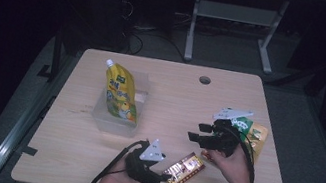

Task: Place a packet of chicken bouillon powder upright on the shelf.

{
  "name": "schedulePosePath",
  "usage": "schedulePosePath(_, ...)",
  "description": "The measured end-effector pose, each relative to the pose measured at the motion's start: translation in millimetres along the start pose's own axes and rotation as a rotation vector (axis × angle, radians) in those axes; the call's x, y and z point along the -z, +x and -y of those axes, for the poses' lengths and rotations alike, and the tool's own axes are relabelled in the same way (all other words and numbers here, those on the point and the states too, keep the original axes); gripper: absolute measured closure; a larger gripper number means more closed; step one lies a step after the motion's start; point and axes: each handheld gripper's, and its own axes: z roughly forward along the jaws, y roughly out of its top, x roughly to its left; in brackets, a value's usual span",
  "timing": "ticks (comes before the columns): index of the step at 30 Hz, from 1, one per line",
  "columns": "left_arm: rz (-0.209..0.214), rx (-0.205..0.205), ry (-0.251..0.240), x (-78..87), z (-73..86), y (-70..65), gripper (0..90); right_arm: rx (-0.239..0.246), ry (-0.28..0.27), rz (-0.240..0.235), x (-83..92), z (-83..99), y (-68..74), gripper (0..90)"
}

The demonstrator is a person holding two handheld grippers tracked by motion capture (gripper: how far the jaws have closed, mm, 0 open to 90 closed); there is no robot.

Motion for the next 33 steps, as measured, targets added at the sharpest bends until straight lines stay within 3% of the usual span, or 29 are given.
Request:
schedulePosePath(4, -0.008, 0.006, 0.035, -13.8, -5.6, -10.0, 28.4, -0.004, -0.013, 0.014, 7.3, 10.0, -3.3, 40.4)
schedulePosePath(14, -0.076, 0.029, 0.093, -39.1, -12.2, -22.2, 20.3, -0.039, -0.029, 0.042, 21.6, 29.9, -14.9, 37.4)
schedulePosePath(23, -0.084, 0.038, 0.139, -54.0, -11.9, -24.4, 23.5, -0.052, -0.032, 0.056, 23.2, 38.8, -17.1, 35.4)
schedulePosePath(26, -0.084, 0.035, 0.142, -54.3, -12.1, -23.4, 24.2, -0.057, -0.041, 0.064, 23.1, 40.2, -17.1, 35.0)
schedulePosePath(28, -0.082, 0.031, 0.138, -53.5, -12.2, -23.7, 30.5, -0.06, -0.041, 0.064, 22.8, 41.4, -17.4, 34.9)
schedulePosePath(33, -0.081, 0.033, 0.147, -52.6, -12.7, -22.8, 31.4, -0.068, -0.035, 0.064, 21.2, 43.6, -17.2, 34.7)
